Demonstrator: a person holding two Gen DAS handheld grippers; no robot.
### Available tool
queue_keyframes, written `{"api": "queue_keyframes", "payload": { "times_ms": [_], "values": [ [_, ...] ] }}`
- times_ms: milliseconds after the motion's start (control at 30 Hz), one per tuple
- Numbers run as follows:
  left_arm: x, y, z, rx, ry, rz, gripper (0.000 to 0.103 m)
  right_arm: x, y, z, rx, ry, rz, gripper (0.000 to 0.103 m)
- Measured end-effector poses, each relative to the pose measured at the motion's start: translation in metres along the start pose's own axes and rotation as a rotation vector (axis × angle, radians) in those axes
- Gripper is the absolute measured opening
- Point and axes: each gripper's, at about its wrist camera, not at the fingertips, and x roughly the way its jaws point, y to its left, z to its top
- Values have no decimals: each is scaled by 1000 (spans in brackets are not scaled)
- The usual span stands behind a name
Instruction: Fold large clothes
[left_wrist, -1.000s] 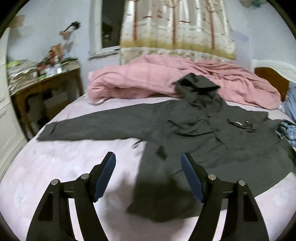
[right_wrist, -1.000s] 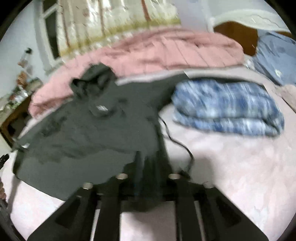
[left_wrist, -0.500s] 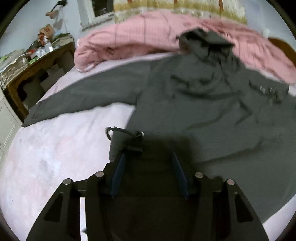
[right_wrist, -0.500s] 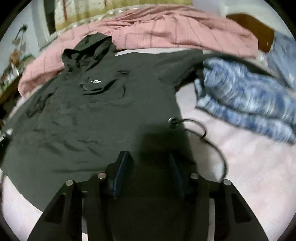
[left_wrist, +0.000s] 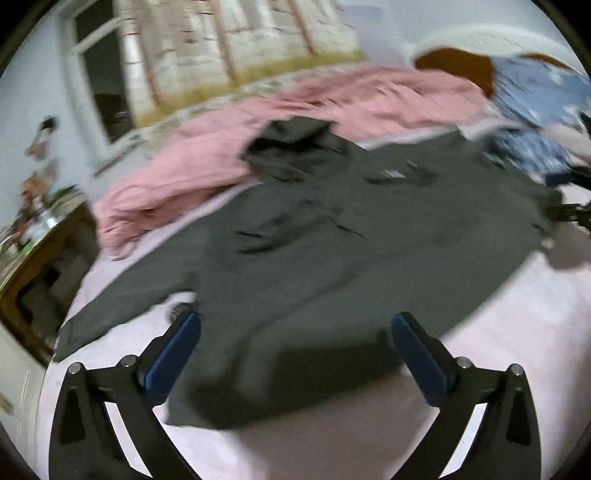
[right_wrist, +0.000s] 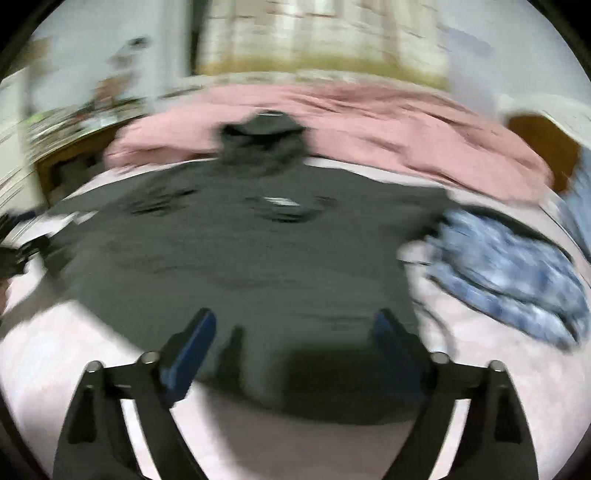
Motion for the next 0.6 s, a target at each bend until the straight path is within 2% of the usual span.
{"api": "queue_keyframes", "payload": {
  "times_ms": [67, 100, 167, 233, 267, 333, 367, 400, 467, 500, 533, 567, 600],
  "values": [
    [12, -15, -7, 66, 81, -35, 103, 10, 21, -3, -78, 66, 28, 91],
    [20, -21, -13, 99, 119, -22, 103, 15, 29, -5, -110, 93, 26, 91],
    [35, -28, -21, 142, 181, 25, 103, 27, 47, -12, -197, 150, -15, 91],
    [42, -26, -24, 127, 191, 11, 103, 37, 51, -16, -216, 206, -87, 91],
    [44, -22, -23, 119, 194, 28, 103, 40, 48, -17, -189, 222, -106, 94],
    [48, -11, -25, 110, 185, 140, 103, 43, 41, -16, -152, 227, -151, 97],
    [53, -7, -26, 105, 187, 192, 103, 45, 35, -15, -145, 215, -232, 97],
    [58, -2, -27, 96, 195, 218, 103, 48, 31, -15, -146, 211, -294, 97],
    [65, 14, -28, 38, 211, 222, 103, 55, 21, -14, -137, 221, -319, 96],
    [67, 20, -27, 19, 213, 247, 103, 56, 15, -13, -118, 230, -286, 93],
    [69, 27, -27, 9, 213, 278, 103, 55, 11, -11, -109, 226, -276, 83],
    [72, 33, -28, 3, 214, 324, 103, 56, 8, -10, -111, 222, -295, 73],
    [74, 37, -30, -3, 217, 370, 96, 57, 6, -11, -121, 217, -333, 68]
  ]
}}
